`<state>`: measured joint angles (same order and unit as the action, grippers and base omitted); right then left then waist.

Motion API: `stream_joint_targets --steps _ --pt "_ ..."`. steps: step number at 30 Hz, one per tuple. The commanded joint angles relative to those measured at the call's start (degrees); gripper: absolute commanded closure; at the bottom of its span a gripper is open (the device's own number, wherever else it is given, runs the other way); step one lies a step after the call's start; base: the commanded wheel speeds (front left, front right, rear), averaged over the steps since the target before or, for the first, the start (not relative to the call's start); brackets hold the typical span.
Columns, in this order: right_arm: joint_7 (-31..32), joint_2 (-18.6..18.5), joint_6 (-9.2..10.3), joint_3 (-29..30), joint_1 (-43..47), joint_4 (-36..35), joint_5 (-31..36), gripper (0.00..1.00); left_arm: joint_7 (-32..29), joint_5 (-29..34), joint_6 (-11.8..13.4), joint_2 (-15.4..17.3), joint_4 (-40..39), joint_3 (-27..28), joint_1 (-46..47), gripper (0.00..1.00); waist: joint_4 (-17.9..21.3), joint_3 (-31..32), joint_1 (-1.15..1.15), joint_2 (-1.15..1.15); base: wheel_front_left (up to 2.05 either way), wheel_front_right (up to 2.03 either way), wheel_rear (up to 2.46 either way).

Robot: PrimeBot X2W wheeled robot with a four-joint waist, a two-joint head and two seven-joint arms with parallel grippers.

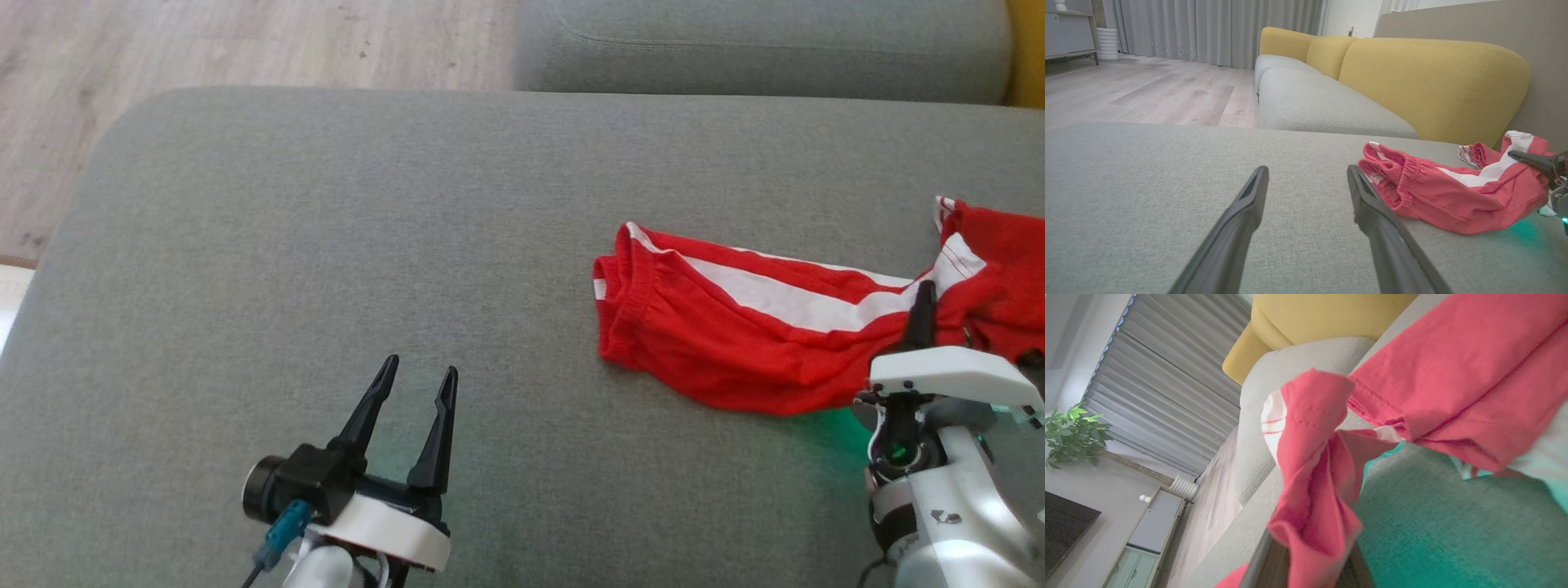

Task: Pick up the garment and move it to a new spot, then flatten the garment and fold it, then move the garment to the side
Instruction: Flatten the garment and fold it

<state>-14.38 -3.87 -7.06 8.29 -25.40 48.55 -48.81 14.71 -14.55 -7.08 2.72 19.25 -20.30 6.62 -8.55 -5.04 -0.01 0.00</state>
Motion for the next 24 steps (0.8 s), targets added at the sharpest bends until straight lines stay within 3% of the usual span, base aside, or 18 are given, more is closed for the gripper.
stream_joint_targets --steps 1,5,24 --pt "-0.6 0.8 -0.43 -1.7 -2.4 -2.4 0.5 1.0 0.3 0.3 -0.2 0.2 -1.4 1.8 1.2 0.0 -0.7 0.4 0.01 0.0 0.0 0.0 0.0" --pt "-0.6 1.0 -0.43 -4.2 -2.8 -3.4 -0.3 1.0 0.3 0.2 -0.3 0.2 -1.4 1.6 1.1 0.0 -2.0 0.9 0.01 0.0 0.0 0.0 0.0" --pt "-0.6 1.0 -0.43 -29.3 -3.6 -6.4 -11.2 1.0 0.3 -0.8 -0.4 0.2 -1.1 1.1 0.2 0.0 -7.3 2.2 0.01 0.0 0.0 0.0 0.0"
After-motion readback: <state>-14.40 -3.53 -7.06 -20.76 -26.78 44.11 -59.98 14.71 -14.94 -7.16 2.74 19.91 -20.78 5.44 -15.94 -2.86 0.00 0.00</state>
